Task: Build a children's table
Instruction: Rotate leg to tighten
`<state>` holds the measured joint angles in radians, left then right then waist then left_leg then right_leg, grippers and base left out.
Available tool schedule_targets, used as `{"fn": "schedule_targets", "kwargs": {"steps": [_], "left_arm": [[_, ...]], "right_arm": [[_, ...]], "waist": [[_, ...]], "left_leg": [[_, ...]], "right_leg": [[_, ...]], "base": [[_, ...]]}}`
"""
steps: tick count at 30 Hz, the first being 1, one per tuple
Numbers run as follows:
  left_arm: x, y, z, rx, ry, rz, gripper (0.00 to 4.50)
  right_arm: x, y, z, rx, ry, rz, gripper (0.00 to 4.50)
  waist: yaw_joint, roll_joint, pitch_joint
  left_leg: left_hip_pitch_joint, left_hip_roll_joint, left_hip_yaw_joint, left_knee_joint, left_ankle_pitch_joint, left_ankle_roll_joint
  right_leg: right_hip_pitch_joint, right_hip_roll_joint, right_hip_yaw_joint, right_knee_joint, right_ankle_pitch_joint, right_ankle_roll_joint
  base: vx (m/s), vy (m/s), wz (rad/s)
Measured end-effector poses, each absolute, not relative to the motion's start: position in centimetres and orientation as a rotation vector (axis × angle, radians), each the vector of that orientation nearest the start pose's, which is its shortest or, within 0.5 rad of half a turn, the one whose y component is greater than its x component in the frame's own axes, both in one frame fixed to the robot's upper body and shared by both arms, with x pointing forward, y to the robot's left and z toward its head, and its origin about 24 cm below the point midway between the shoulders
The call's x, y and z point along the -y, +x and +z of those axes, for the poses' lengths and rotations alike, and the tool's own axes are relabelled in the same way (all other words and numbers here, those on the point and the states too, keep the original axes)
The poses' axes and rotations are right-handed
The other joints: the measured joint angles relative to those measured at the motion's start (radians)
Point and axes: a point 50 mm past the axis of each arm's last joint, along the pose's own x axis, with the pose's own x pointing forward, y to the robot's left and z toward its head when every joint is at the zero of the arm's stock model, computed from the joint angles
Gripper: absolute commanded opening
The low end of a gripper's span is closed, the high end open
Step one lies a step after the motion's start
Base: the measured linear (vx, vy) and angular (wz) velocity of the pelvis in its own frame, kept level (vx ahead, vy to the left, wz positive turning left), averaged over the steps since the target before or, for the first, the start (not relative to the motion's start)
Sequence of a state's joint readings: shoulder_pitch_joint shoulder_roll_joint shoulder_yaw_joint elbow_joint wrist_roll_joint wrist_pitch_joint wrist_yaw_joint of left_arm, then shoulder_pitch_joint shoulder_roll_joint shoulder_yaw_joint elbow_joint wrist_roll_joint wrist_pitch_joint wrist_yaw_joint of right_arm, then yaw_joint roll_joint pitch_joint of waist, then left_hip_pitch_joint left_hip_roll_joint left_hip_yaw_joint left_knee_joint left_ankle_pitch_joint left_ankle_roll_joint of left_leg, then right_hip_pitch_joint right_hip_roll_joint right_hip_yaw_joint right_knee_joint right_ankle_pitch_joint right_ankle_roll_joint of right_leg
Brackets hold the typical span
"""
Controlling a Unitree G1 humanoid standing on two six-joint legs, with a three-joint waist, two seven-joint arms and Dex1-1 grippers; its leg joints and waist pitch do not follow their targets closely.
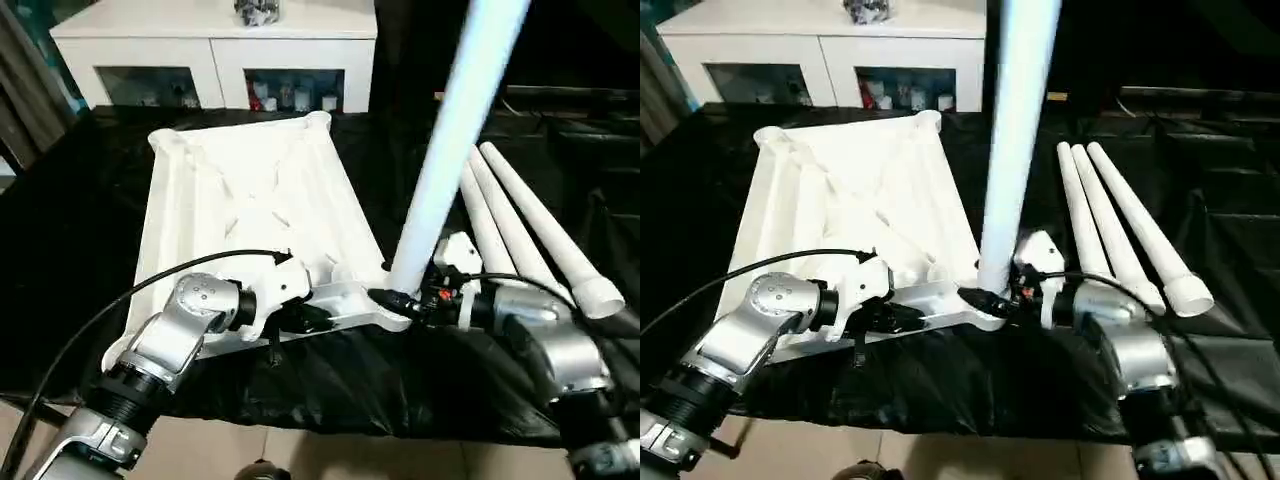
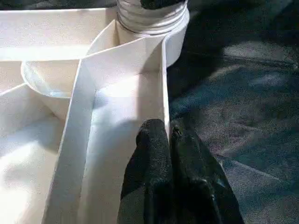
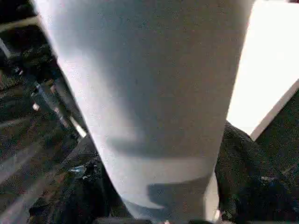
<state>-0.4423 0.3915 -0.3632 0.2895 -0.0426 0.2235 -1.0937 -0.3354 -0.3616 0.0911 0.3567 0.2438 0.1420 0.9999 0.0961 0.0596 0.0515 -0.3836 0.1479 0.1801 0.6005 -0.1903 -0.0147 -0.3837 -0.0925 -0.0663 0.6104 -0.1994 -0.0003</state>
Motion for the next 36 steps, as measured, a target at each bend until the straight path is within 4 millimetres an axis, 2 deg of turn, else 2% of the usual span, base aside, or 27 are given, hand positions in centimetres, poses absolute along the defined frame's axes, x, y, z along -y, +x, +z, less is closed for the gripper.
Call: {"fn": "schedule_targets", "kwargs": {"steps": [7,10,13,15,19,25,28,36], "left_arm": [[-11.3,28.8,4.8,-0.413,0.377,-1.322,0.0],[-11.4,28.8,4.8,-0.415,0.375,-1.32,0.0],[-11.4,29.1,4.6,-0.412,0.358,-1.278,0.0],[-11.1,29.3,4.5,-0.408,0.356,-1.248,0.0],[-9.4,30.2,4.3,-0.395,0.334,-1.117,0.0],[-5.7,30.6,3.9,-0.38,0.259,-0.944,0.0],[-5.1,30.6,3.9,-0.379,0.26,-0.919,0.0],[-5.2,30.7,3.9,-0.37,0.291,-0.916,0.0]], "right_arm": [[15.9,29.0,4.3,-0.202,-0.022,0.993,2.56],[15.8,29.0,4.1,-0.198,-0.01,0.973,2.56],[15.4,29.6,3.8,-0.171,0.01,0.896,2.55],[15.1,30.1,3.7,-0.16,0.007,0.845,2.55],[13.9,32.1,3.3,-0.15,0.035,0.611,2.54],[12.7,34.5,3.3,-0.163,0.08,0.3,2.54],[12.4,34.8,3.3,-0.162,0.105,0.25,2.54],[12.1,35.0,3.1,-0.148,0.103,0.236,2.54]], "waist": [[-0.004,0.025,-0.003],[-0.005,0.028,-0.005],[-0.015,0.028,-0.005],[-0.021,0.026,-0.005],[-0.035,0.022,-0.007],[-0.038,0.009,-0.01],[-0.037,0.005,-0.012],[-0.041,0.003,-0.013]], "left_leg": [[0.0,0.0,0.0,0.0,0.0,0.0],[0.0,0.0,0.0,0.0,0.0,0.0],[0.001,0.0,0.0,0.0,0.0,0.0],[0.001,0.0,0.0,0.0,0.0,0.0],[0.002,0.0,0.0,0.0,0.0,0.0],[0.002,0.0,0.0,-0.001,0.0,0.0],[0.002,0.0,0.0,-0.001,0.0,0.0],[0.001,0.0,0.0,-0.002,0.0,0.0]], "right_leg": [[0.0,0.0,0.0,0.0,0.001,-0.002],[0.0,0.0,0.0,0.0,0.001,-0.002],[0.0,0.0,0.0,0.0,0.002,-0.003],[0.0,0.0,0.0,0.0,0.002,-0.003],[0.0,0.0,0.0,0.0,0.003,-0.004],[0.0,0.0,0.001,-0.002,0.0,0.0],[0.0,0.0,0.0,-0.001,0.0,0.0],[-0.001,0.0,0.0,-0.003,-0.001,0.002]], "base": [[0.0,0.0,0.0],[0.0,0.0,0.0],[0.0,0.0,0.0],[0.0,0.0,0.0],[0.0,0.0,0.0],[0.0,0.0,0.0],[0.0,0.0,0.0],[0.0,0.0,0.0]]}}
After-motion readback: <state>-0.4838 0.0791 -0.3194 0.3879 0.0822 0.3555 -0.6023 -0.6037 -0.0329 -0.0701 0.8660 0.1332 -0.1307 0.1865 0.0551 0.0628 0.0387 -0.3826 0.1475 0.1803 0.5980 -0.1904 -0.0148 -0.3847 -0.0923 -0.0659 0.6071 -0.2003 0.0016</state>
